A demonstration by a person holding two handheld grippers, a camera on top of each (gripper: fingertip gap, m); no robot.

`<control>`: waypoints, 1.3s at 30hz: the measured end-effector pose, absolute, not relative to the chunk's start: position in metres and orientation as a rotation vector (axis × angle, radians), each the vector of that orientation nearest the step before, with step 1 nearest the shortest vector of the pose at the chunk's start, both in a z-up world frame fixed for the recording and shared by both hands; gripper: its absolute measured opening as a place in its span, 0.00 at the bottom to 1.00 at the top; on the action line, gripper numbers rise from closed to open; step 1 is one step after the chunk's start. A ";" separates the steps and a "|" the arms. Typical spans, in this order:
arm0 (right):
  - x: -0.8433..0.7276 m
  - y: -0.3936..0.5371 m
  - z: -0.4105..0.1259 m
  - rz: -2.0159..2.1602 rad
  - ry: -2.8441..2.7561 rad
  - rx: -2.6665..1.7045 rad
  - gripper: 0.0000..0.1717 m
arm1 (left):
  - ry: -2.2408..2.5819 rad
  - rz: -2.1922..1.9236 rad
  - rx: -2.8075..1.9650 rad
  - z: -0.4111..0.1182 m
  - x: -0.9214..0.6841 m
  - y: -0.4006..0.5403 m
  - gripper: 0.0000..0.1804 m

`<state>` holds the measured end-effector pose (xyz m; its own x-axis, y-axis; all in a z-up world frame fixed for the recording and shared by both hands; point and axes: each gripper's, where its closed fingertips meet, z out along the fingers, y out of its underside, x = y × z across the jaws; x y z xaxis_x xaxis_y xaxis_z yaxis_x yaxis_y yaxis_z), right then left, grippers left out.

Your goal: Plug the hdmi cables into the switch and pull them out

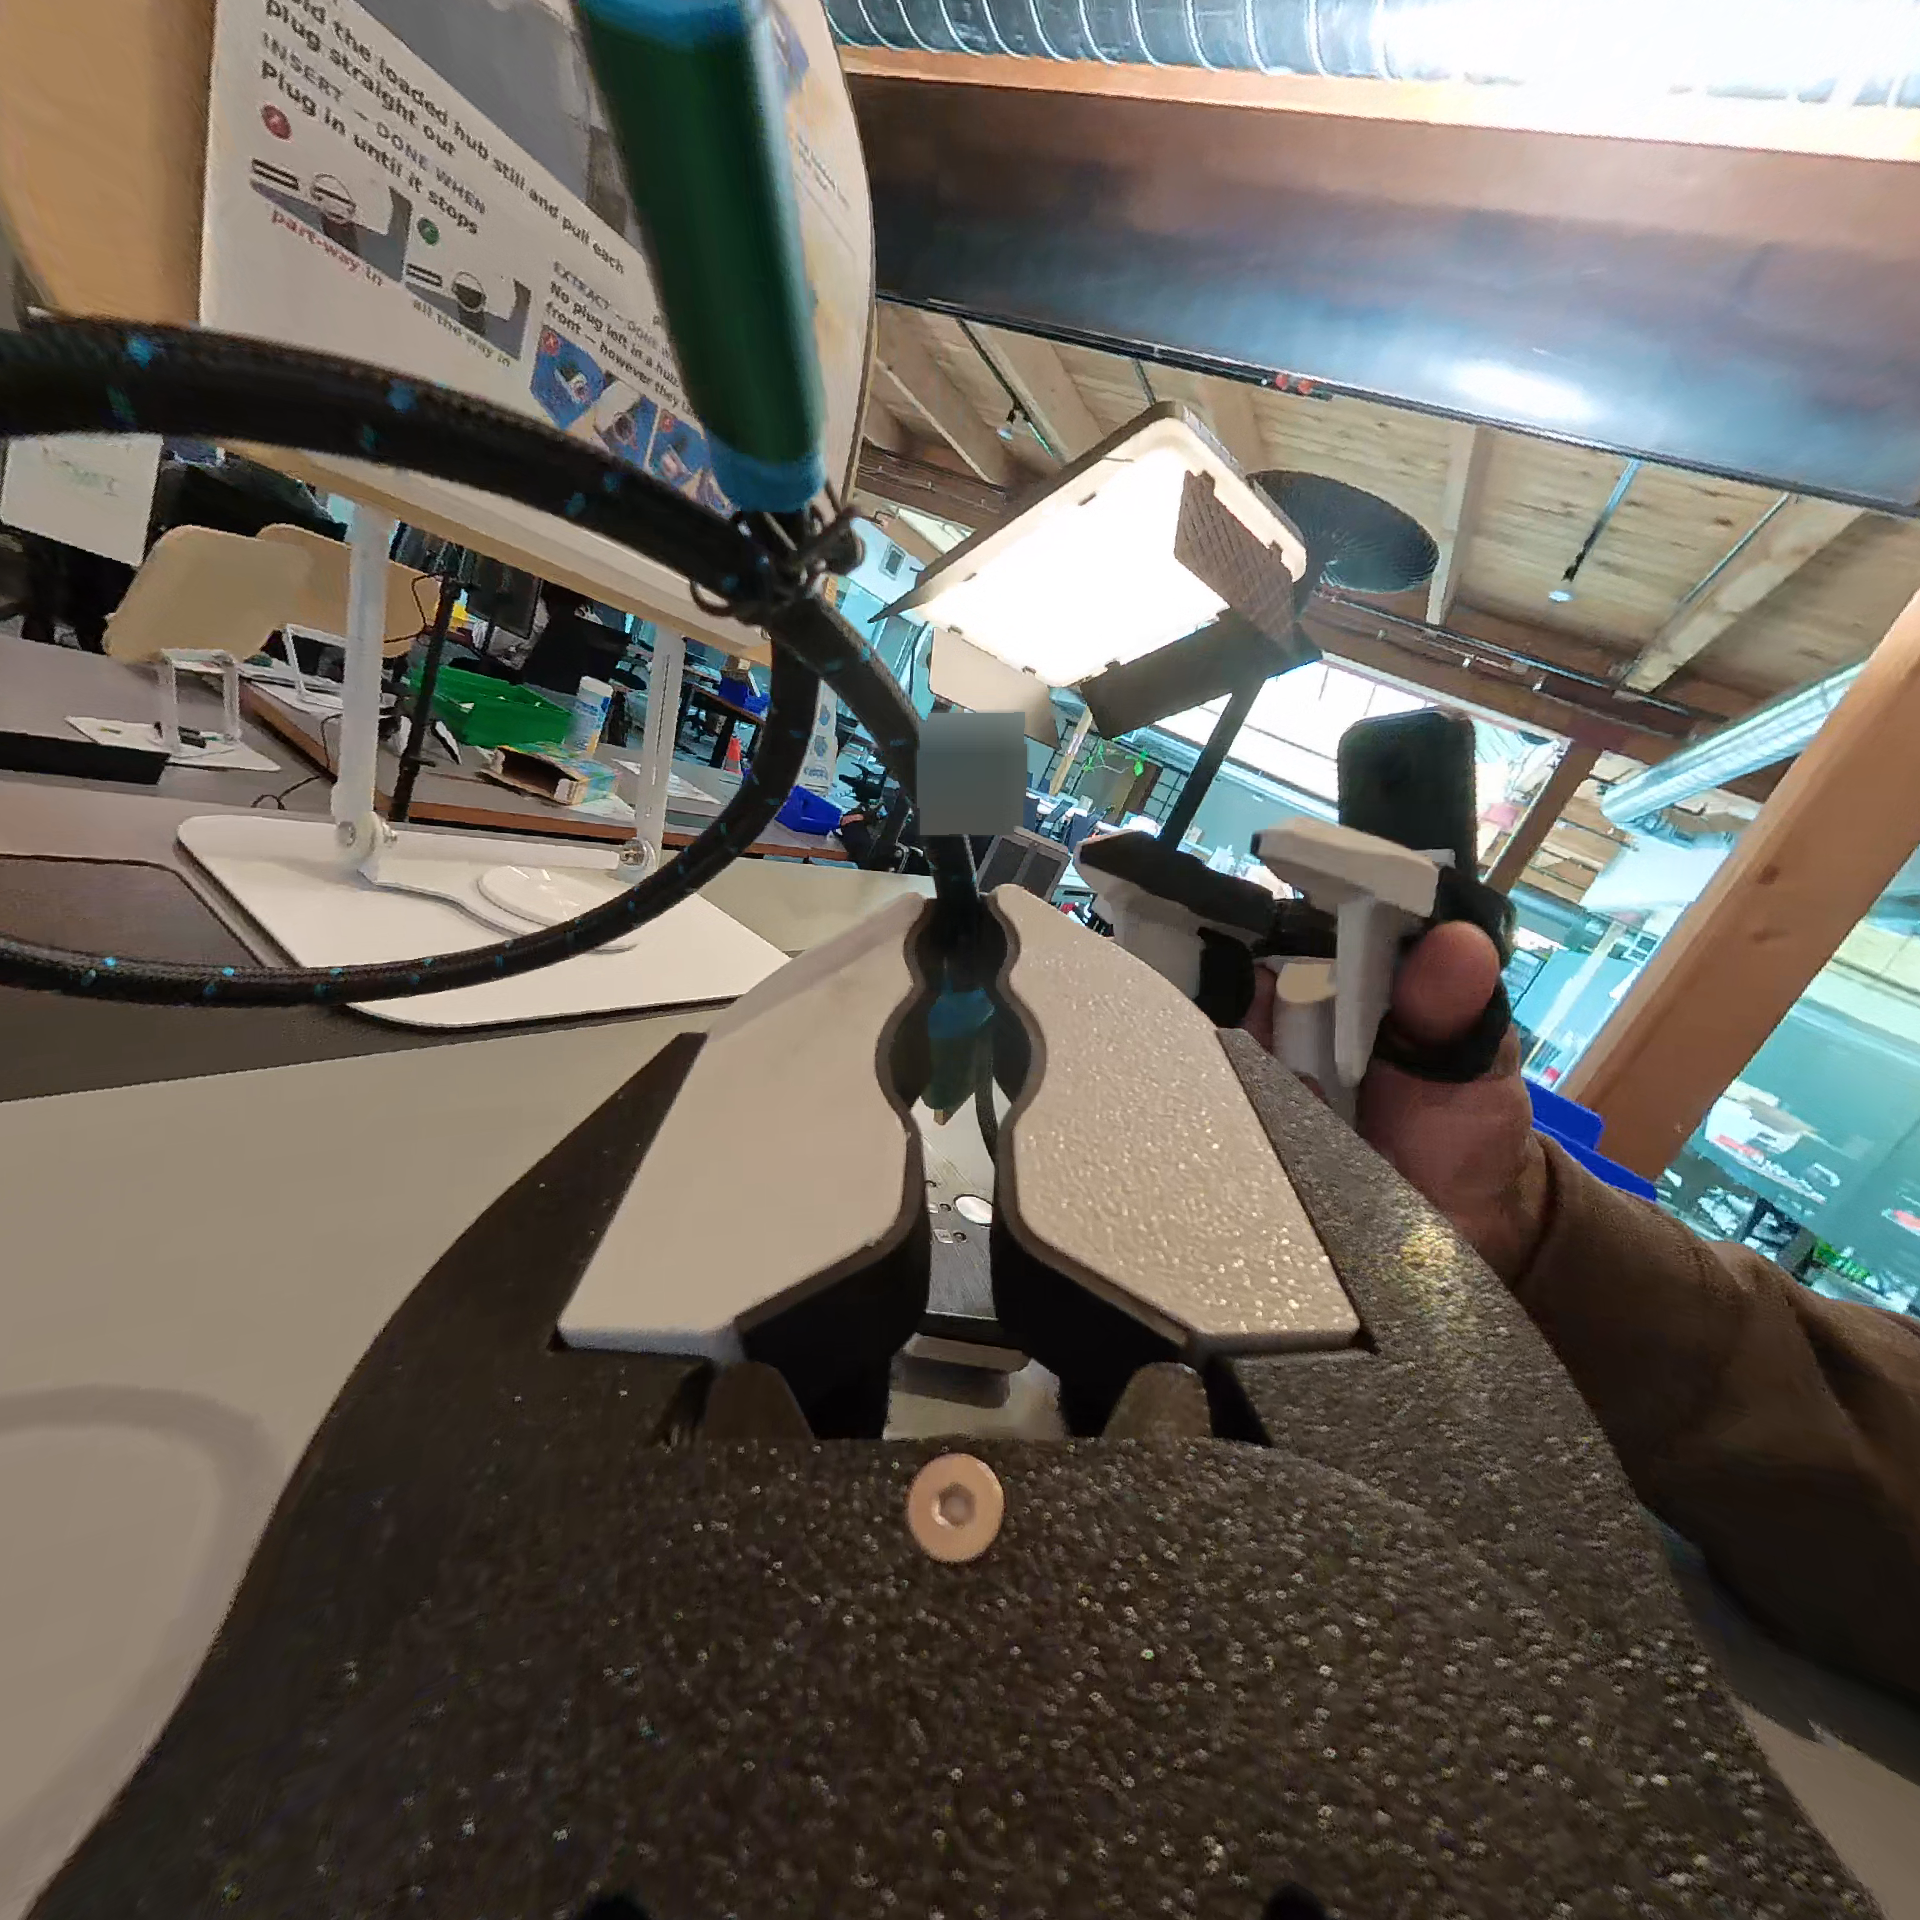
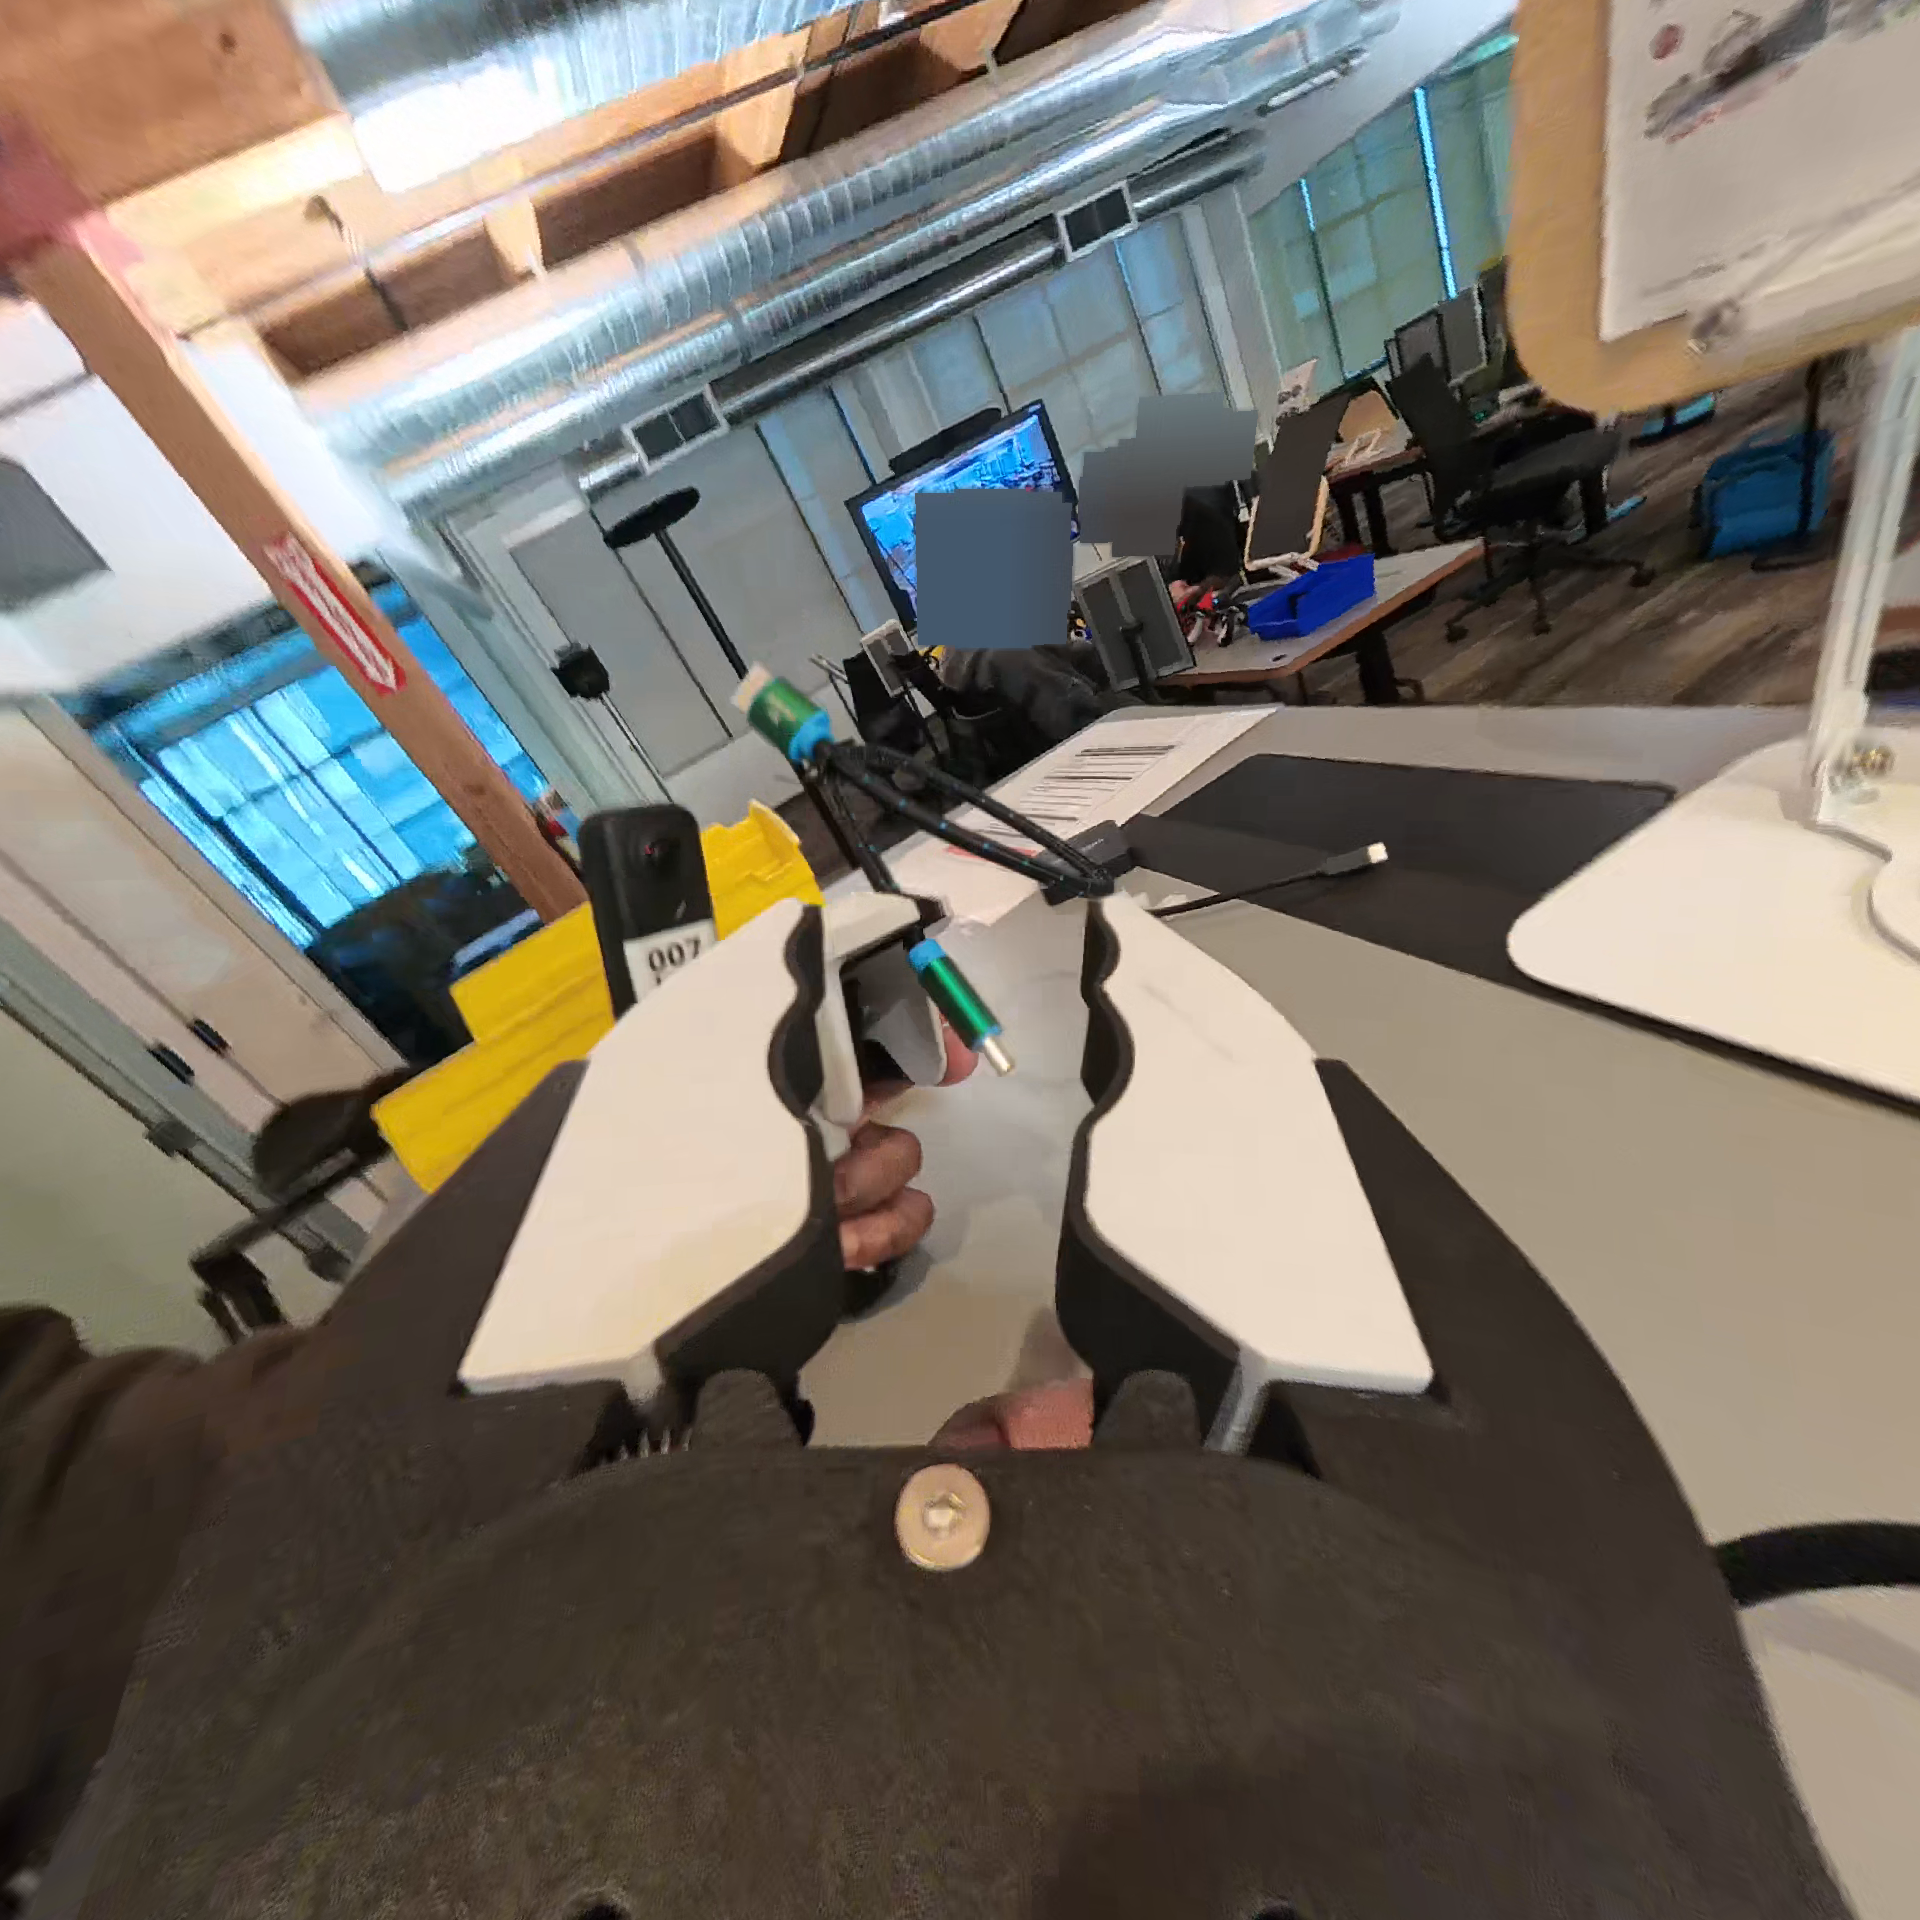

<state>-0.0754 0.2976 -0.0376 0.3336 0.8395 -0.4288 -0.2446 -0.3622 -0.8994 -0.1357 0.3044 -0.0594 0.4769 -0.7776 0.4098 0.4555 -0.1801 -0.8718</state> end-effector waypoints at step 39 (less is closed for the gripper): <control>0.015 0.309 -0.183 -0.156 -1.035 -2.317 0.32 | 0.400 -1.173 -1.478 -0.074 -0.115 0.307 0.03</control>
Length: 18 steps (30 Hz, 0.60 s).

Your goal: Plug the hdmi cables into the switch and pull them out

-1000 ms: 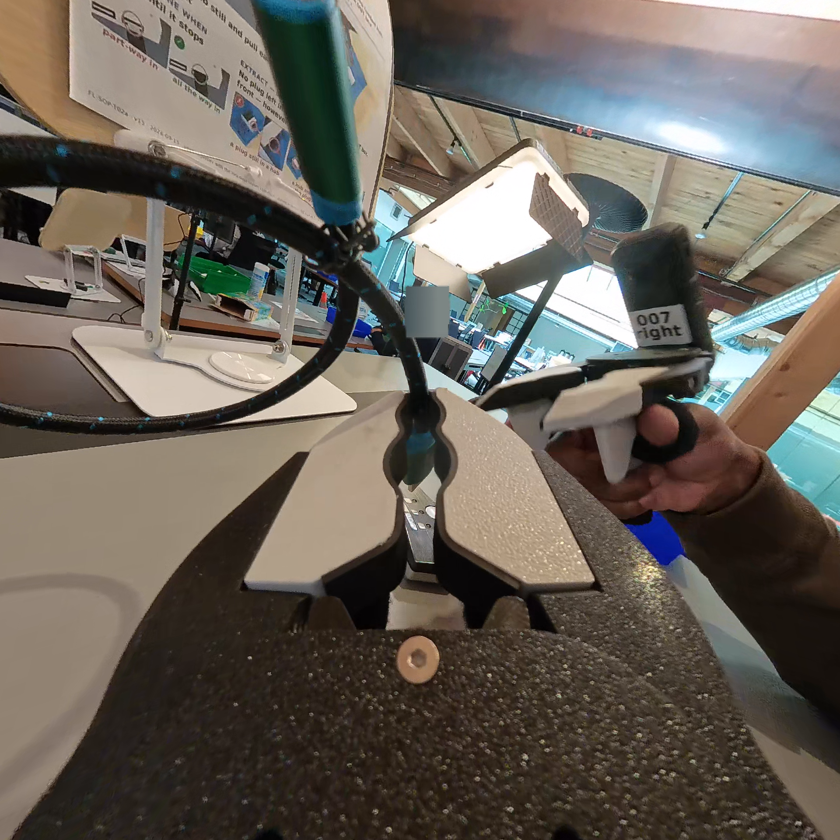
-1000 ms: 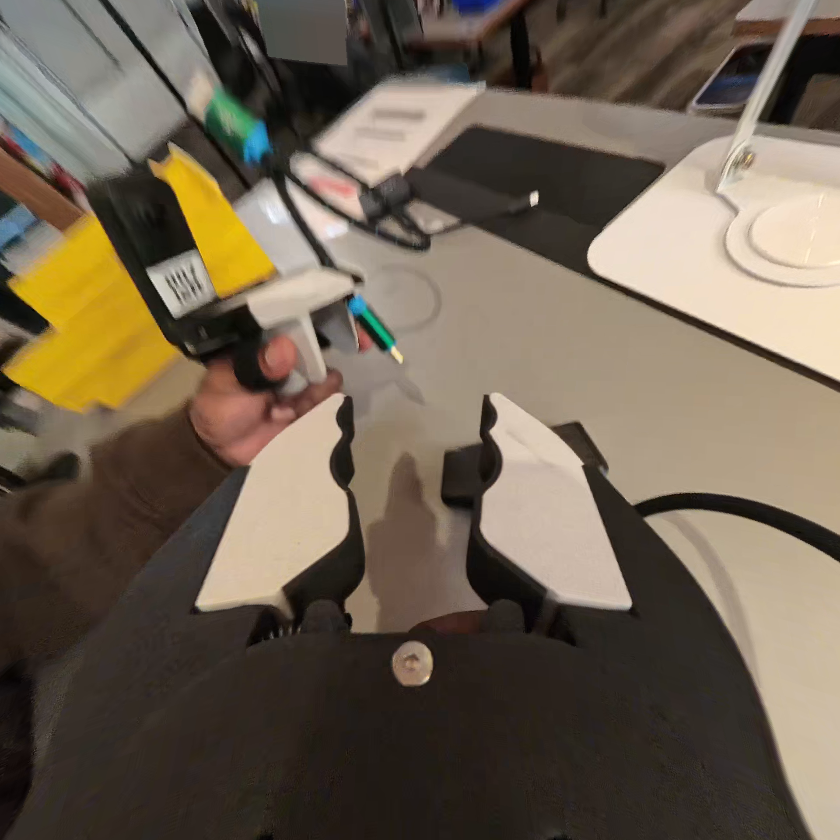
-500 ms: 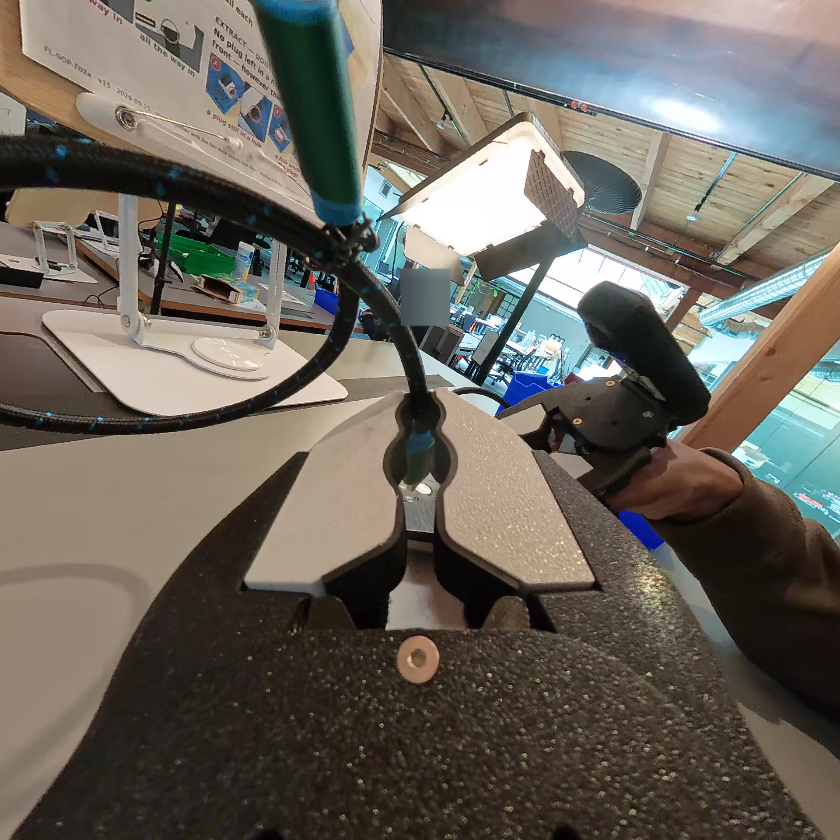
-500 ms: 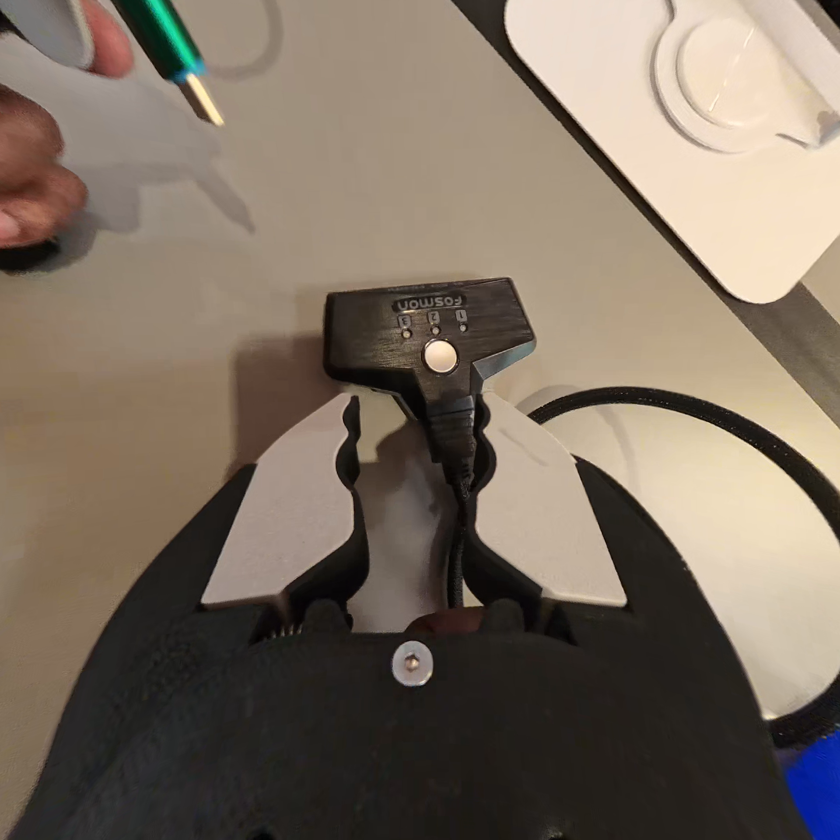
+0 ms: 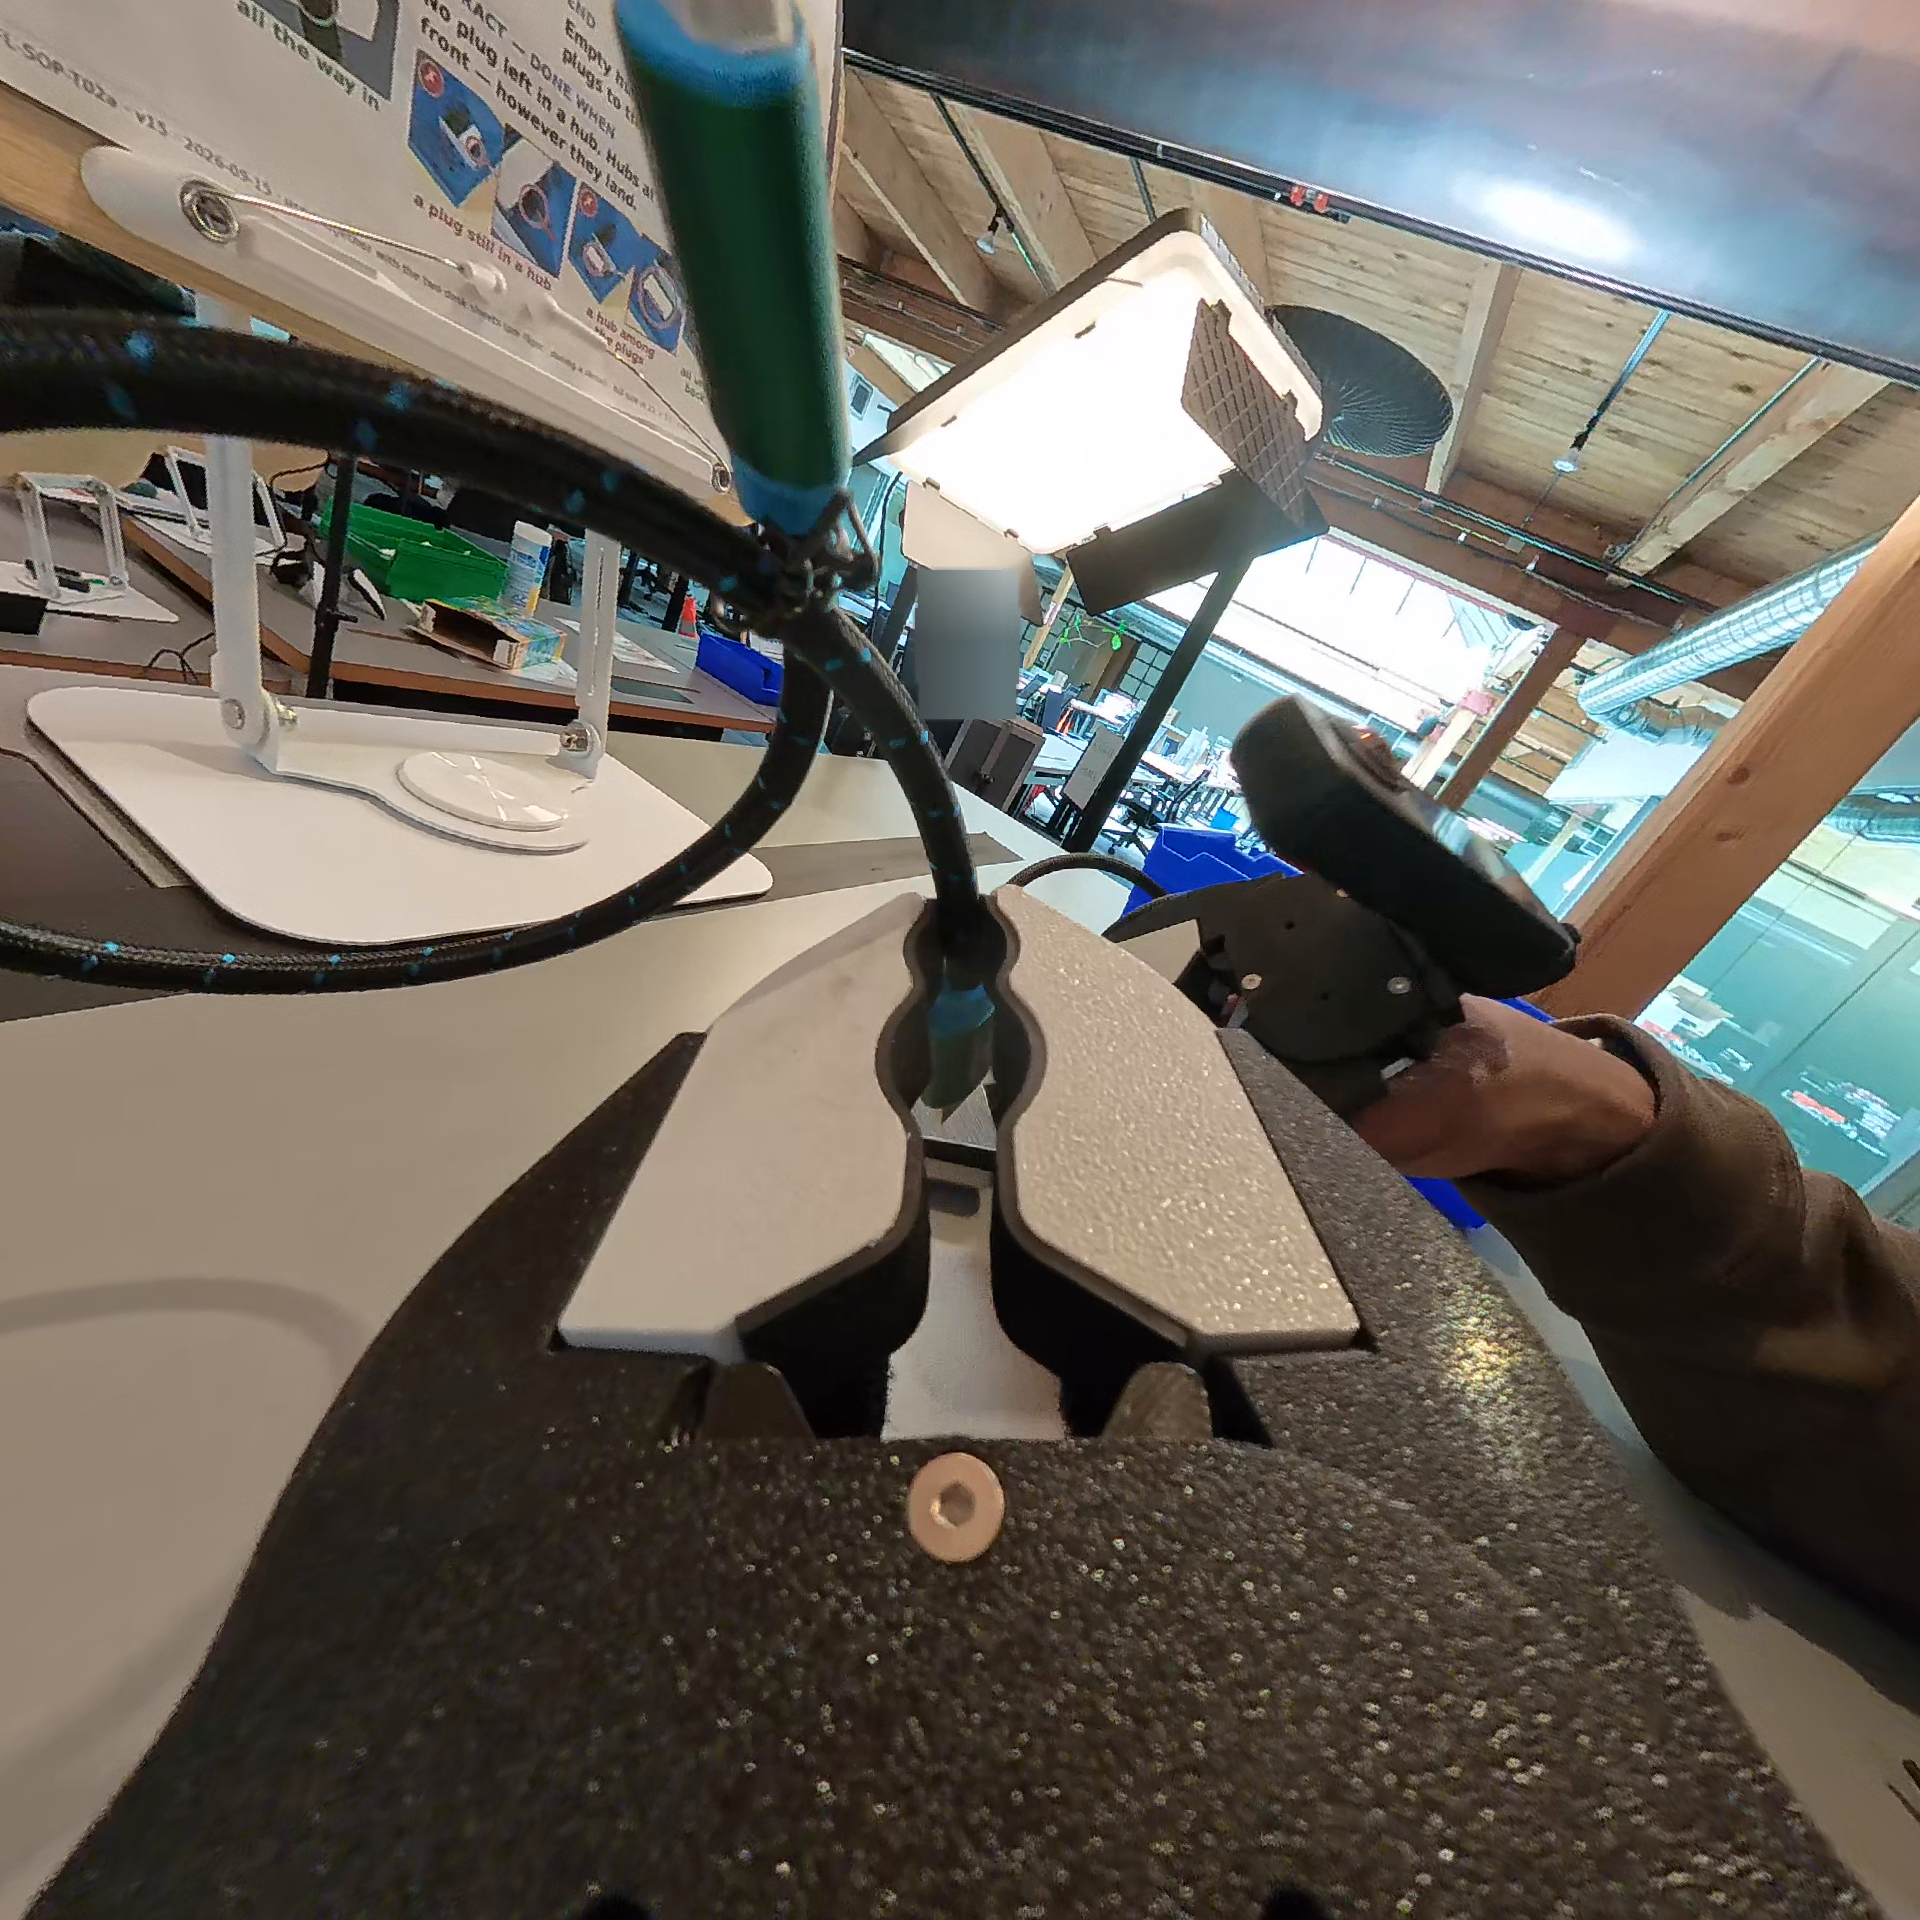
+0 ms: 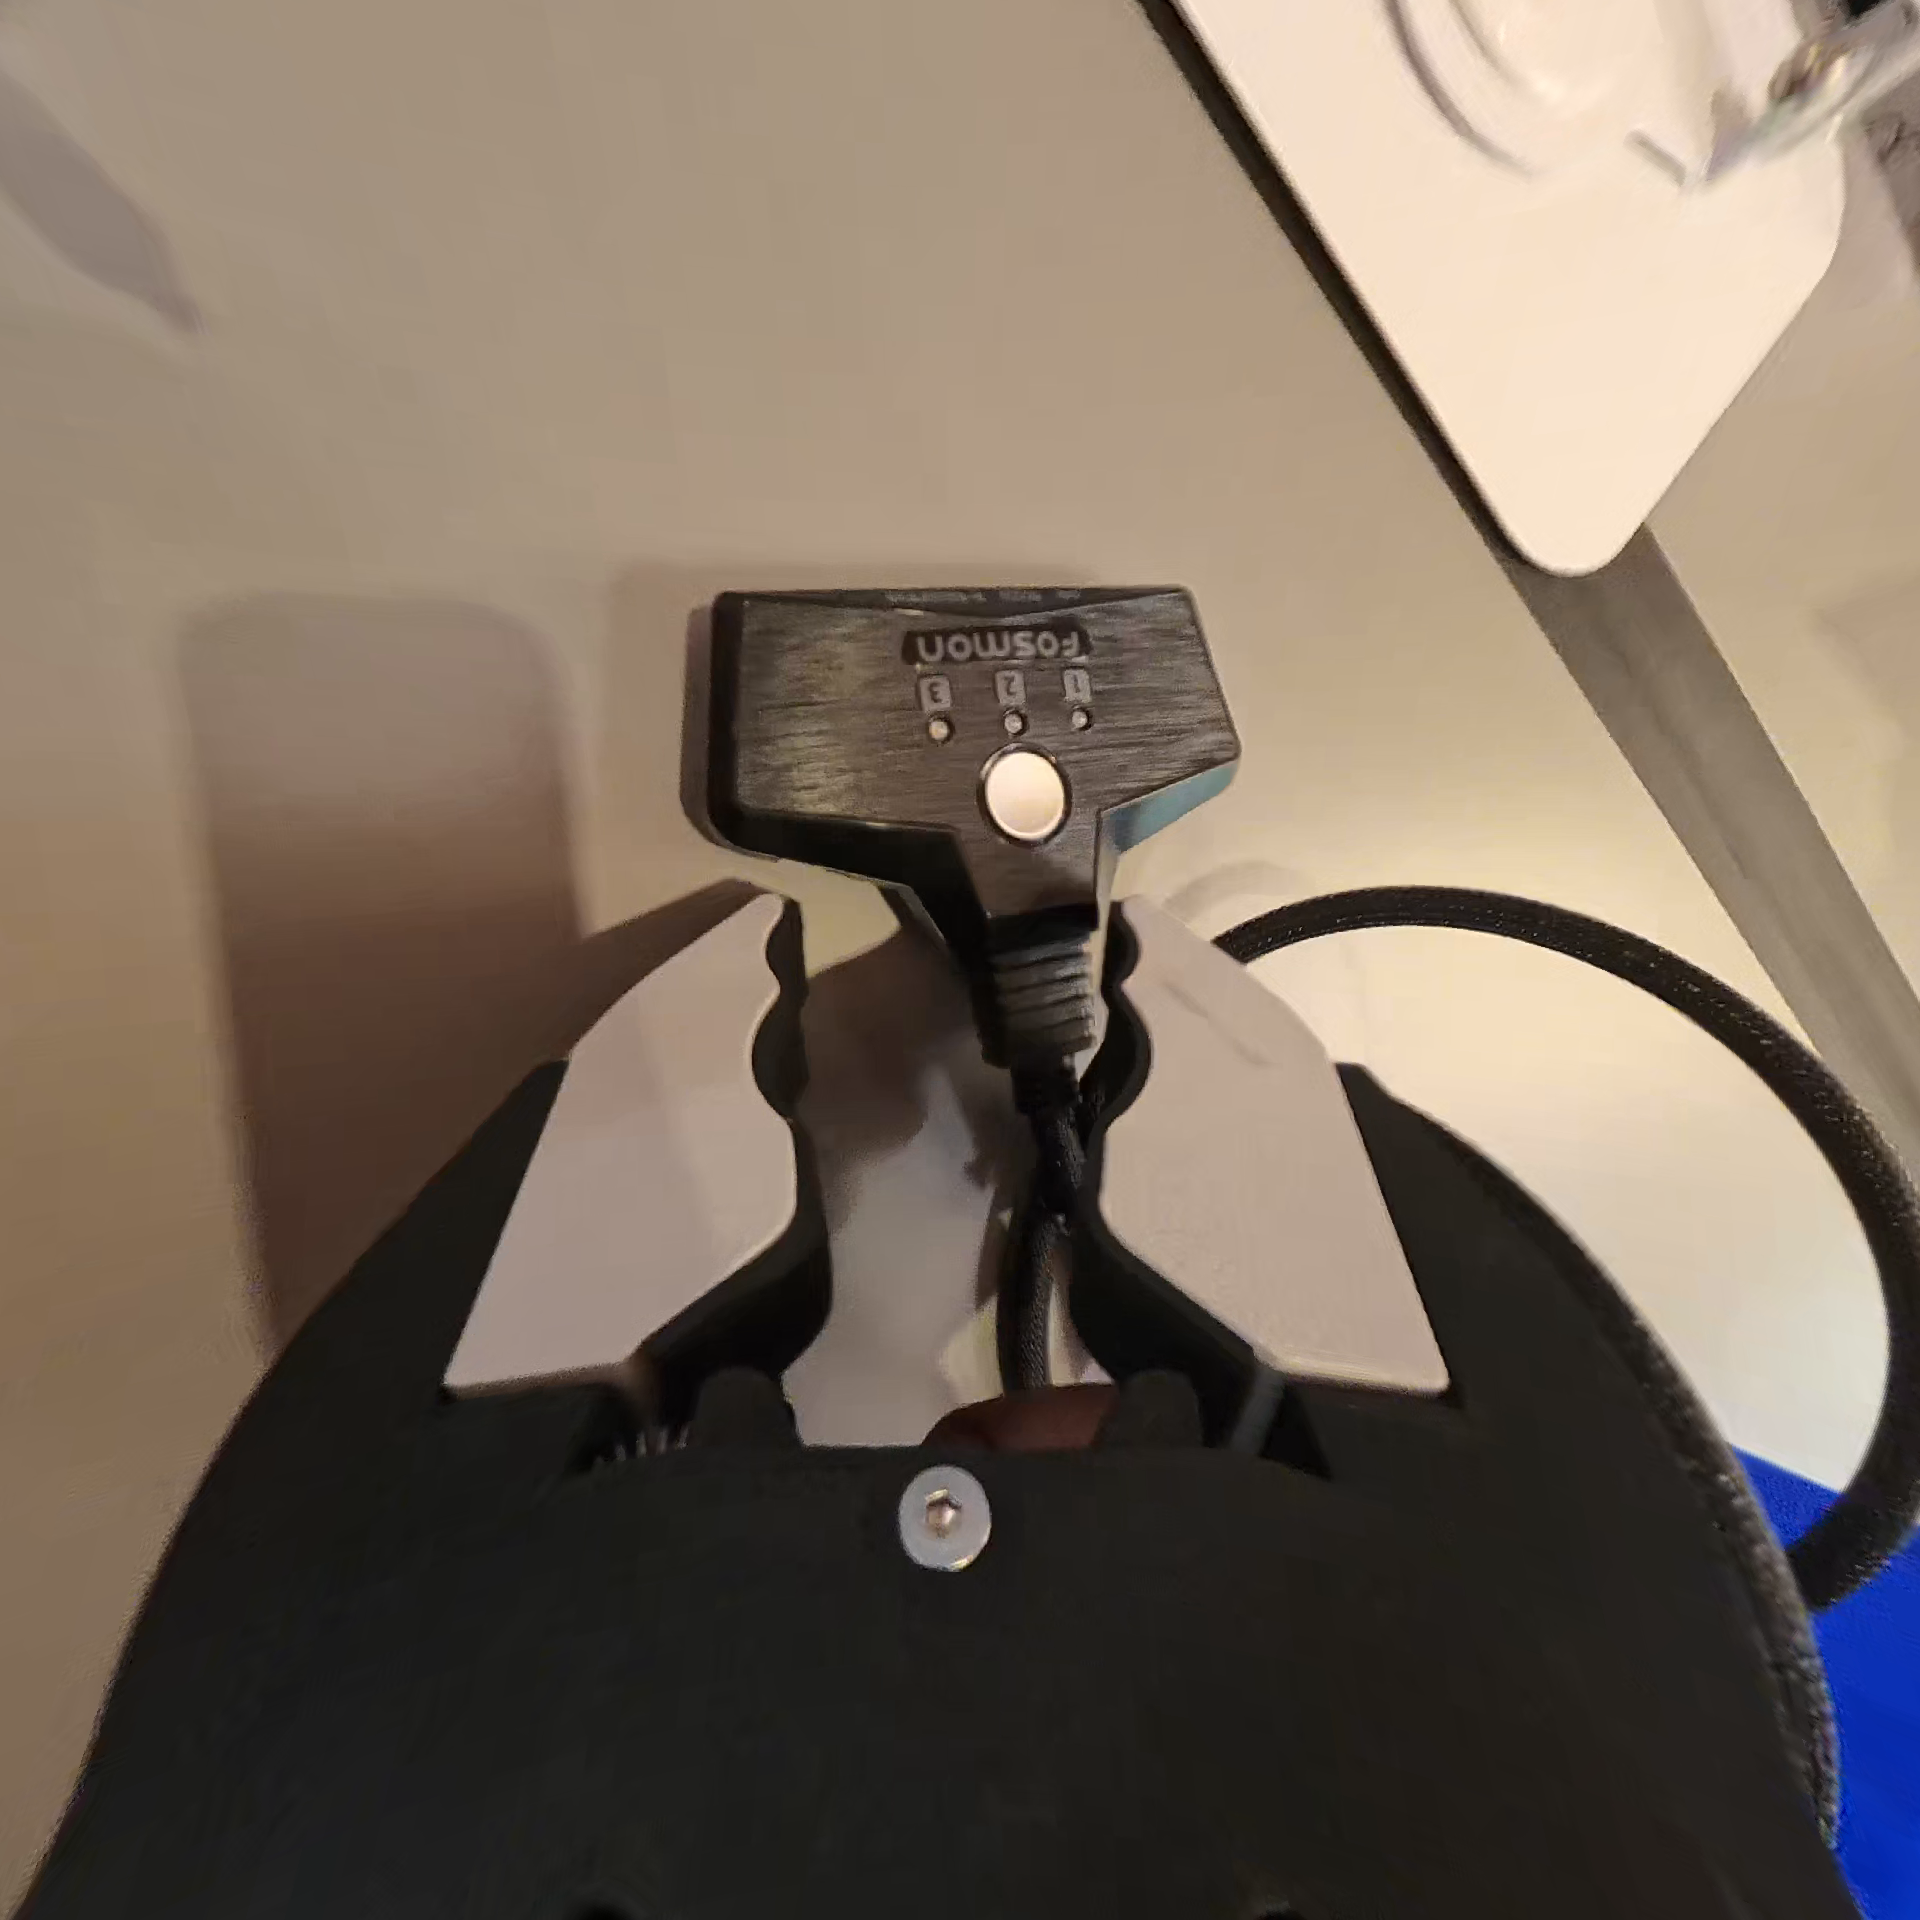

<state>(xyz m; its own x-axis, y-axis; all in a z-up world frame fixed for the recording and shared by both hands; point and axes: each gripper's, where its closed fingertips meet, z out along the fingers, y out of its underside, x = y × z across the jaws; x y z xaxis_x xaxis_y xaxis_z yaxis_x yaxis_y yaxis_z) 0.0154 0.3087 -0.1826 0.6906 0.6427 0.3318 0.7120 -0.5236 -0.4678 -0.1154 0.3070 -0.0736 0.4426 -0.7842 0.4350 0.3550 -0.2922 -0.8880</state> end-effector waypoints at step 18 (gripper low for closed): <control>0.036 0.305 -0.192 0.143 -0.933 -2.467 0.25 | 0.437 -1.200 -1.474 -0.074 -0.107 0.303 0.03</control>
